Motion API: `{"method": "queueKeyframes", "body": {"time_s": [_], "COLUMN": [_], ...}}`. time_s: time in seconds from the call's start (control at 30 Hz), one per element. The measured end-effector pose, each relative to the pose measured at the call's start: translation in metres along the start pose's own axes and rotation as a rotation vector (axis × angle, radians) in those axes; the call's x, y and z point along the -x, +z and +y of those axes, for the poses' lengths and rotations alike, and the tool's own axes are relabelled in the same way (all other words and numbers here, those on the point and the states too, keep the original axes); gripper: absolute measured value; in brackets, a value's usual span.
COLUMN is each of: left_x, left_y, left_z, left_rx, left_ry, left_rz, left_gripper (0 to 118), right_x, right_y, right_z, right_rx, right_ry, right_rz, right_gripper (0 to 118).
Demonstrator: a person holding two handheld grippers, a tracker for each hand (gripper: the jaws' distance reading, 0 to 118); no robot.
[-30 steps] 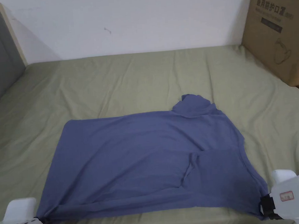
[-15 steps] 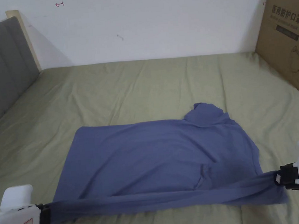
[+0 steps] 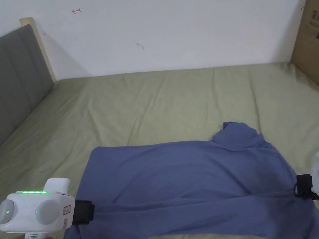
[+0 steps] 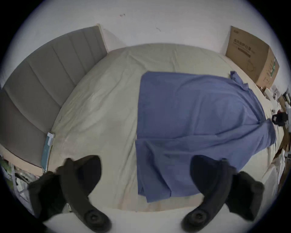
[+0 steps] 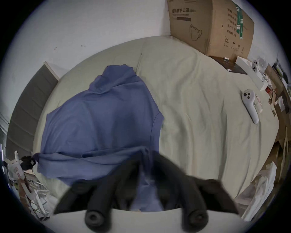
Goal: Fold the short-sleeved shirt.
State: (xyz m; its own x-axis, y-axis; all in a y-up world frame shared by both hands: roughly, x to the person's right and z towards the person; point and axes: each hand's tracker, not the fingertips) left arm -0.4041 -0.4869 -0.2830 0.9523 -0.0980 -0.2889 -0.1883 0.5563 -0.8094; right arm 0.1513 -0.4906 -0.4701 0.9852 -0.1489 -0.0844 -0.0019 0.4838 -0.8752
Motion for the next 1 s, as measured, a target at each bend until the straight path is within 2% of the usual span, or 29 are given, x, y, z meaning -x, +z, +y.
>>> {"method": "queueKeyframes", "body": {"time_s": [0.03, 0.1, 0.13, 0.17, 0.2, 0.23, 0.27, 0.33, 0.4, 0.43, 0.47, 0.5, 0.53, 0.57, 0.6, 0.67, 0.7, 0.73, 0.77, 0.8, 0.83, 0.87, 0.93, 1.0], "left_x": [0.002, 0.009, 0.013, 0.015, 0.017, 0.019, 0.019, 0.014, 0.011, 0.009, 0.008, 0.008, 0.009, 0.012, 0.014, 0.020, 0.020, 0.020, 0.021, 0.019, 0.016, 0.013, 0.021, 0.019], "left_y": [0.008, 0.020, 0.026, 0.035, 0.043, 0.052, 0.059, 0.063, 0.061, 0.057, 0.052, 0.047, 0.043, 0.038, 0.033, 0.012, 0.007, -0.001, -0.012, -0.020, -0.028, -0.028, -0.032, -0.034], "left_z": [-0.003, -0.009, -0.013, -0.018, -0.025, -0.034, -0.043, -0.063, -0.080, -0.085, -0.088, -0.090, -0.089, -0.087, -0.083, -0.076, -0.073, -0.070, -0.067, -0.067, -0.068, -0.068, -0.063, -0.060], "left_rx": [-0.034, -0.075, -0.072, -0.078, -0.093, -0.114, -0.120, -0.109, -0.096, -0.078, -0.078, -0.080, -0.087, -0.087, -0.076, -0.060, -0.057, -0.034, -0.011, 0.011, 0.054, 0.030, 0.003, 0.011], "left_ry": [0.012, 0.039, 0.050, 0.073, 0.098, 0.116, 0.131, 0.144, 0.145, 0.140, 0.142, 0.141, 0.158, 0.187, 0.220, 0.249, 0.258, 0.272, 0.275, 0.268, 0.256, 0.238, 0.258, 0.195], "left_rz": [0.007, -0.002, -0.015, -0.033, -0.058, -0.088, -0.112, -0.104, -0.120, -0.127, -0.112, -0.097, -0.080, -0.084, -0.107, -0.114, -0.101, -0.102, -0.114, -0.113, -0.121, -0.087, -0.165, -0.121], "left_gripper": [108, 108, 106, 98, 79, 34, 0, 0, 0, 0, 8, 29, 76, 100, 105, 91, 79, 45, 34, 25, 6, 6, 6, 6], "right_x": [0.002, 0.002, 0.002, 0.003, 0.002, 0.001, -0.001, -0.003, -0.008, -0.007, -0.006, -0.006, -0.006, -0.004, -0.004, -0.007, -0.007, -0.008, -0.009, -0.010, -0.009, -0.010, -0.012, -0.013], "right_y": [0.005, 0.018, 0.024, 0.033, 0.041, 0.051, 0.059, 0.067, 0.070, 0.069, 0.068, 0.068, 0.068, 0.064, 0.063, 0.061, 0.059, 0.058, 0.056, 0.055, 0.052, 0.052, 0.052, 0.051], "right_z": [-0.001, -0.006, -0.007, -0.009, -0.012, -0.017, -0.023, -0.037, -0.049, -0.055, -0.059, -0.063, -0.066, -0.068, -0.070, -0.071, -0.072, -0.073, -0.074, -0.075, -0.077, -0.078, -0.078, -0.081], "right_rx": [0.002, -0.063, -0.054, -0.065, -0.092, -0.112, -0.128, -0.135, -0.121, -0.121, -0.106, -0.109, -0.112, -0.103, -0.098, -0.086, -0.082, -0.082, -0.080, -0.078, -0.080, -0.081, -0.082, -0.092], "right_ry": [0.005, 0.012, 0.022, 0.036, 0.056, 0.075, 0.084, 0.069, 0.038, 0.019, 0.031, 0.040, 0.045, 0.049, 0.046, 0.018, 0.003, -0.014, -0.019, -0.022, -0.026, -0.027, -0.026, -0.031], "right_rz": [0.002, 0.036, 0.020, 0.007, 0.015, 0.031, 0.041, 0.050, 0.139, 0.129, 0.116, 0.108, 0.104, 0.106, 0.106, 0.114, 0.119, 0.122, 0.122, 0.120, 0.112, 0.096, 0.093, 0.106], "right_gripper": [85, 84, 80, 68, 47, 3, 0, 0, 0, 0, 0, 0, 0, 0, 0, 0, 0, 0, 5, 28, 75, 95, 95, 95]}}
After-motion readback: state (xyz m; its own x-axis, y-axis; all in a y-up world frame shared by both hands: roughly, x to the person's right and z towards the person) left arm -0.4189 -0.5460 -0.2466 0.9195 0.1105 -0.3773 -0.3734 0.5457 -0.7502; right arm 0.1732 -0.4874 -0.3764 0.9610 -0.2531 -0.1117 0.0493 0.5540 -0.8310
